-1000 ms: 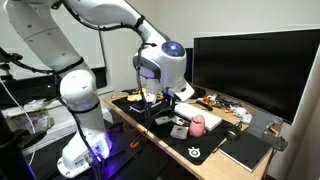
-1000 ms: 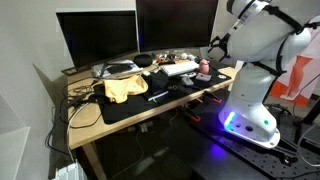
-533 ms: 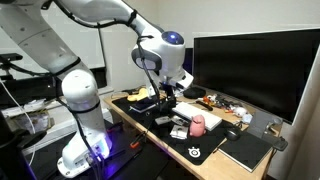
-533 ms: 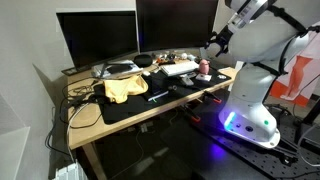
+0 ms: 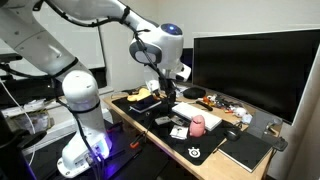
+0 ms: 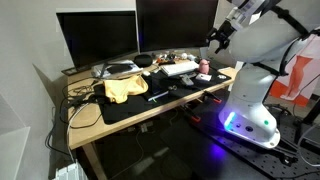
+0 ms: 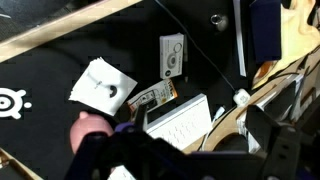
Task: Pick up the object from the table and put it in the pink thing
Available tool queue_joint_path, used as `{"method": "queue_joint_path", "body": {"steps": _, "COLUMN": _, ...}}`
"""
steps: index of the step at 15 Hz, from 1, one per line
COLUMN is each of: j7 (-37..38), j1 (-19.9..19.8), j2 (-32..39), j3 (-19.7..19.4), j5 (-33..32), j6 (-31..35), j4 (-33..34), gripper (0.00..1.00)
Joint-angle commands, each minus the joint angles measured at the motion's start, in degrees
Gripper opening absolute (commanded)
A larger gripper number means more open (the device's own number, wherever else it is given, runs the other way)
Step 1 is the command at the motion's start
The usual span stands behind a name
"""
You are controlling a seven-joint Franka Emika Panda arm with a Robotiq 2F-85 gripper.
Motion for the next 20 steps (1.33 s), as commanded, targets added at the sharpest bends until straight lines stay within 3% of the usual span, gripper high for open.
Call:
{"method": "queue_joint_path", "body": {"steps": 1, "j7": 0.9, "j1": 0.3, "j2": -2.0, "j3": -0.2, "j5": -2.3, "j6": -5.1, "j4": 1.7, "gripper": 1.0}}
{"method": "queue_joint_path", "body": {"steps": 11, "j7": 0.4, "j1": 0.6, "j2": -1.8, "j3": -0.4, "j5": -1.7, "j6": -5.0, "j4": 1.8, "gripper": 1.0}}
{"method": "queue_joint_path", "body": {"steps": 20, "j7": 5.2, "j1": 1.6, "j2": -5.4, "j3": 7.0, "j5": -4.2, "j6": -1.9, "j4": 2.2, "gripper": 1.0}}
